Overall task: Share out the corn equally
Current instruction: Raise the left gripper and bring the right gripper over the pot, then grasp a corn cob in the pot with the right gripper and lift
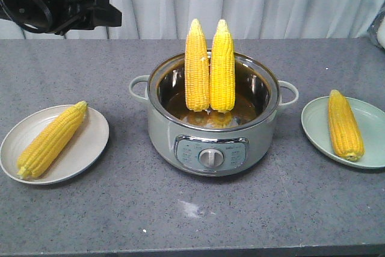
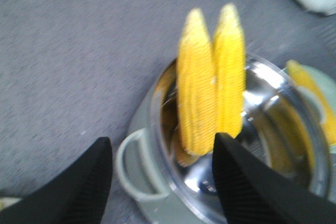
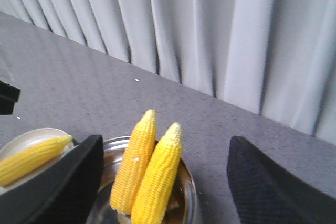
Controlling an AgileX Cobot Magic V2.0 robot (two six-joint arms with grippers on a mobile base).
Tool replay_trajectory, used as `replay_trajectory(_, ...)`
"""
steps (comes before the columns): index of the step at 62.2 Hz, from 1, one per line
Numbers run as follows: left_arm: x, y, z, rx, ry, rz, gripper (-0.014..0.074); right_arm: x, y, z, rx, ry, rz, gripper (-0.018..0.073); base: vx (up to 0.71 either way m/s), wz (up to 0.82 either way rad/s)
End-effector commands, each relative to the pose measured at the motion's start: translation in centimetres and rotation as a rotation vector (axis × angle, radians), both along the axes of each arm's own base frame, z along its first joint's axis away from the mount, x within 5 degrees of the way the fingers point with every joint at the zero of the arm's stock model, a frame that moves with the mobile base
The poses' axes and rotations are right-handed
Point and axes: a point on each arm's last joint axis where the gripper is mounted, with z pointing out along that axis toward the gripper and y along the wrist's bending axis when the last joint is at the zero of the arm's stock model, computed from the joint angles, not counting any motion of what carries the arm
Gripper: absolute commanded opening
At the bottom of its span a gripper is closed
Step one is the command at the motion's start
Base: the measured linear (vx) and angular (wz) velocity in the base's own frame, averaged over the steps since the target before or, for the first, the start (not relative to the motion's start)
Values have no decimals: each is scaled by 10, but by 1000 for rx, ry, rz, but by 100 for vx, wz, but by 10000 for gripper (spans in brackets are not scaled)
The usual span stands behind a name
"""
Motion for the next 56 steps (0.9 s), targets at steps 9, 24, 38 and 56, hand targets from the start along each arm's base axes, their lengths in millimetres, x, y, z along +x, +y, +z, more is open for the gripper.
replay_trajectory(9,-9,0,31,-104,-146,5,417,38,46,-13,101,-41,109,591,0,0)
replay_trajectory(24,-10,-1,31,-100,-135,-3,417,84,101,-55,5,-27,62,594,0,0)
replay_trajectory(38,-11,-1,30,-99,-128,-8,417,126,121,-111,32,107,39,594,0,0)
replay_trajectory(56,-11,-1,30,-97,-128,-8,417,140,128,-139,38,183,32,592,0,0)
